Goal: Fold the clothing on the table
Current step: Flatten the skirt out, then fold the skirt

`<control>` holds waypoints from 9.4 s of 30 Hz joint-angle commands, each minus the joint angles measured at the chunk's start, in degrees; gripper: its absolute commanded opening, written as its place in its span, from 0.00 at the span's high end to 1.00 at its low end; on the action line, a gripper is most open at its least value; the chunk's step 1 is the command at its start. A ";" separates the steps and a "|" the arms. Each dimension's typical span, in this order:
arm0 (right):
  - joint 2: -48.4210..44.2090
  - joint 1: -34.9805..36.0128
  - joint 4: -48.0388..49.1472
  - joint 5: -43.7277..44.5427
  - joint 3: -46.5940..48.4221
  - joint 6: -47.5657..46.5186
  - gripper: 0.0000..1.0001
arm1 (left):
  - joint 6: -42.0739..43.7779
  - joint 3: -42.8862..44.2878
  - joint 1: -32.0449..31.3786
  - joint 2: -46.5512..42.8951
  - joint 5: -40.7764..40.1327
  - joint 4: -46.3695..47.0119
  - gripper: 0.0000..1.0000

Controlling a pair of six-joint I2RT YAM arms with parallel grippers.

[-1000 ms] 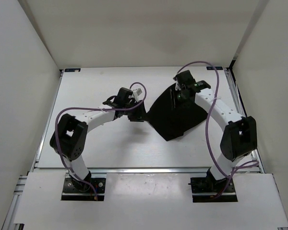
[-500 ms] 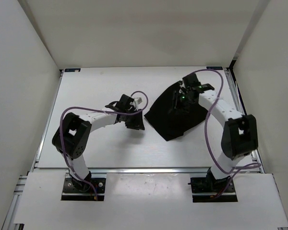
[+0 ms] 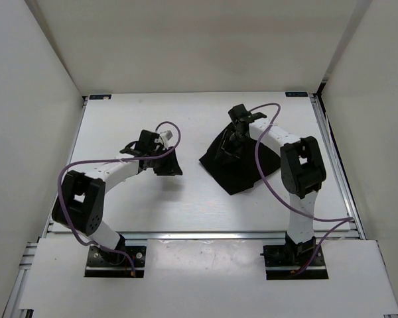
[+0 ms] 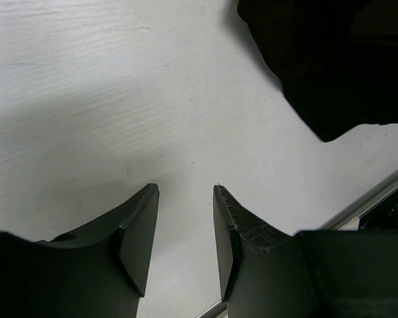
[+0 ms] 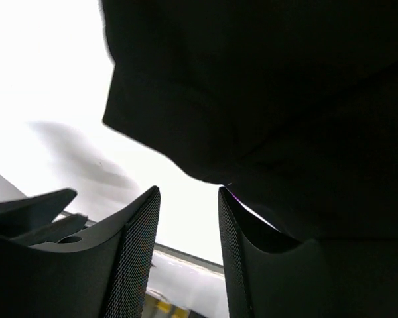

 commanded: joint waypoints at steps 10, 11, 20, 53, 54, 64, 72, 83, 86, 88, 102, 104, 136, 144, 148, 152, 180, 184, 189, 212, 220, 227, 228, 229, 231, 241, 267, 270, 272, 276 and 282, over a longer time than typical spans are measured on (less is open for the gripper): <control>3.23 1.86 -1.40 -0.75 -2.74 13.22 0.57 | -0.25 -3.73 3.63 -4.20 5.44 4.53 0.51; 3.67 1.95 -1.23 -1.01 -2.92 13.49 0.58 | -0.25 -3.74 3.80 -4.46 5.44 4.87 0.52; 5.52 2.39 -0.70 1.71 -3.80 19.02 0.64 | -0.68 -5.58 5.38 -5.43 6.67 6.11 0.51; 11.67 4.15 -11.59 6.10 12.10 19.12 0.64 | -0.42 -5.93 8.37 -5.42 8.17 6.46 0.52; 11.85 4.32 -12.29 6.45 12.72 18.77 0.63 | -0.60 -6.02 8.63 -4.99 8.69 6.29 0.54; 14.05 4.58 -14.93 7.86 15.71 19.03 0.64 | -1.74 -7.25 10.22 -4.72 9.66 7.86 0.53; 17.47 5.02 -16.60 8.22 17.90 18.59 0.66 | -1.57 -7.08 10.57 -4.63 9.75 8.22 0.54; 21.17 6.26 -22.31 10.14 22.56 15.43 1.00 | -2.35 -7.78 11.01 -4.81 10.71 8.74 0.54; 20.73 6.26 -24.06 12.15 24.05 13.50 1.00 | -2.09 -7.95 11.97 -4.55 10.54 8.48 0.54; 18.02 6.34 -24.78 14.27 25.72 11.48 1.00 | -2.09 -7.69 11.80 -4.37 10.54 8.48 0.54; -10.20 6.79 -34.52 36.85 26.18 -2.67 1.00 | -2.79 -7.25 11.19 -3.58 10.89 8.31 0.55; -15.46 5.39 -34.53 37.57 22.32 -4.35 1.00 | -2.71 -7.87 11.36 -3.84 10.80 8.66 0.54; -12.54 3.02 -2.65 8.31 29.04 -19.65 1.00 | -3.15 -10.50 10.39 -5.43 10.10 7.86 0.53; -39.71 -10.43 11.44 -5.84 -39.86 -8.04 1.00 | -2.27 -12.26 10.83 -6.30 9.92 6.72 0.53; -47.81 -14.82 6.44 -10.58 -53.35 -9.79 1.00 | -4.54 -12.52 10.75 -5.78 12.02 7.68 0.53; -50.81 -17.65 2.47 -9.55 -55.66 -11.38 0.99 | -13.41 -14.72 9.79 -4.81 19.75 16.45 0.47; -56.88 -15.80 -2.28 -6.03 -57.85 -10.06 1.00 | -14.39 -3.74 -4.63 16.81 18.54 27.47 0.40; -56.79 -15.98 -2.19 -6.11 -57.86 -9.98 1.00 | -13.69 -6.72 -6.65 16.90 16.69 28.69 0.41; -57.32 -16.24 -1.49 -5.94 -57.86 -9.89 1.00 | -17.29 -8.39 -7.89 19.27 20.47 33.09 1.00; -58.55 -8.02 -24.32 30.09 -31.58 -24.32 1.00 | -0.78 -2.94 3.54 -14.73 23.28 -4.33 1.00; -55.14 -1.28 -17.96 19.42 -30.87 -22.79 1.00 | -5.41 -7.42 1.61 -20.99 25.58 -2.69 1.00; -36.79 -9.39 -3.78 12.42 -21.86 -32.02 1.00 | -8.16 4.92 1.34 0.00 18.37 0.66 1.00; -32.92 -9.91 -3.69 13.48 -17.03 -33.78 1.00 | -8.16 7.75 1.34 4.03 17.84 -0.38 1.00; -28.97 -10.44 -3.77 15.23 -14.55 -34.75 0.99 | -7.81 14.13 1.69 7.81 17.83 -1.18 1.00; -24.22 -11.67 -3.95 18.40 -3.25 -37.73 1.00 | -7.11 29.23 2.48 13.01 16.61 -4.07 1.00; -20.39 -8.95 -2.29 35.63 18.46 -43.19 1.00 | -4.57 56.58 6.53 15.42 16.61 -5.75 1.00; -53.11 -5.70 -12.47 -2.33 -40.90 -25.44 1.00 | -8.59 -18.42 7.67 -26.35 13.09 -10.15 1.00; -51.61 -6.13 -11.16 -2.86 -37.48 -25.09 1.00 | -9.03 -15.96 7.76 -24.77 12.83 -10.24 1.00; -50.03 -6.58 -9.66 -3.03 -35.45 -25.27 1.00 | -9.91 -12.10 7.58 -22.84 12.56 -9.97 1.00; -45.47 -7.19 -7.20 -2.60 -29.66 -26.32 1.00 | -11.67 -6.73 7.32 -19.33 10.19 -9.27 1.00; -36.60 -7.98 -3.07 -0.75 -21.83 -27.55 1.00 | -13.51 0.04 9.07 -11.86 8.26 -5.94 1.00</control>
